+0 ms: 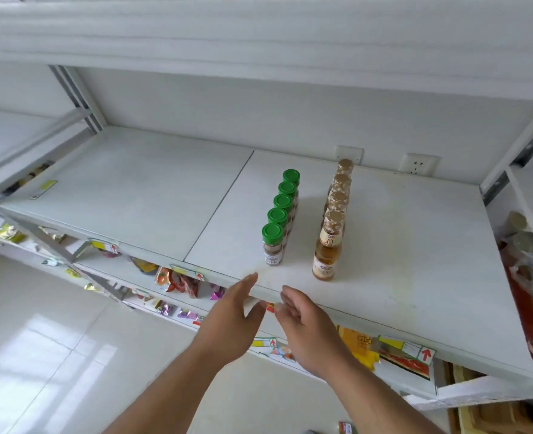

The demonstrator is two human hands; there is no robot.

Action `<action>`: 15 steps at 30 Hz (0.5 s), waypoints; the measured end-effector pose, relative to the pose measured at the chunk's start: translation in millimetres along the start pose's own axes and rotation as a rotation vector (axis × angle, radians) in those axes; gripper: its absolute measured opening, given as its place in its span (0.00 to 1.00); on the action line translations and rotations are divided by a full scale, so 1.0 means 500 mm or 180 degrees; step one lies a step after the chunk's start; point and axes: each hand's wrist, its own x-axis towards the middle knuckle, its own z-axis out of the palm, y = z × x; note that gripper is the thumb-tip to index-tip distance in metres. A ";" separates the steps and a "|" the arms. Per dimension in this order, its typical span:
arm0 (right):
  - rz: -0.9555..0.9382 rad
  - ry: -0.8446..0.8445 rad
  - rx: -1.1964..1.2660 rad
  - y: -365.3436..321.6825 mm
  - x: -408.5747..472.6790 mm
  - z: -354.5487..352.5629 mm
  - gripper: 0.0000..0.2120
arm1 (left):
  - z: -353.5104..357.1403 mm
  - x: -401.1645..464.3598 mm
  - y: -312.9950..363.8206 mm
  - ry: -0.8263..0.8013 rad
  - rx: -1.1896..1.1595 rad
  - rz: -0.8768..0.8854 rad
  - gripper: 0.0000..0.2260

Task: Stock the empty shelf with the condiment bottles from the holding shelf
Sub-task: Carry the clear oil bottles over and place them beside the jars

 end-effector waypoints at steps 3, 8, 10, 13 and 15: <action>-0.0345 -0.0306 -0.0538 -0.052 -0.005 0.037 0.27 | -0.049 -0.047 -0.044 0.0162 0.0357 -0.0011 0.26; -0.0999 -0.0877 -0.1903 -0.122 -0.034 0.123 0.32 | -0.126 -0.165 -0.144 0.0345 0.1129 -0.0422 0.29; -0.1222 -0.1126 -0.2445 -0.134 -0.054 0.170 0.34 | -0.150 -0.227 -0.186 0.0457 0.1252 -0.0694 0.30; -0.1566 -0.1459 -0.3020 -0.151 -0.098 0.247 0.35 | -0.169 -0.328 -0.247 0.0598 0.1237 -0.1141 0.31; -0.1772 -0.1638 -0.3212 -0.166 -0.135 0.299 0.36 | -0.177 -0.393 -0.284 0.0663 0.1205 -0.1384 0.32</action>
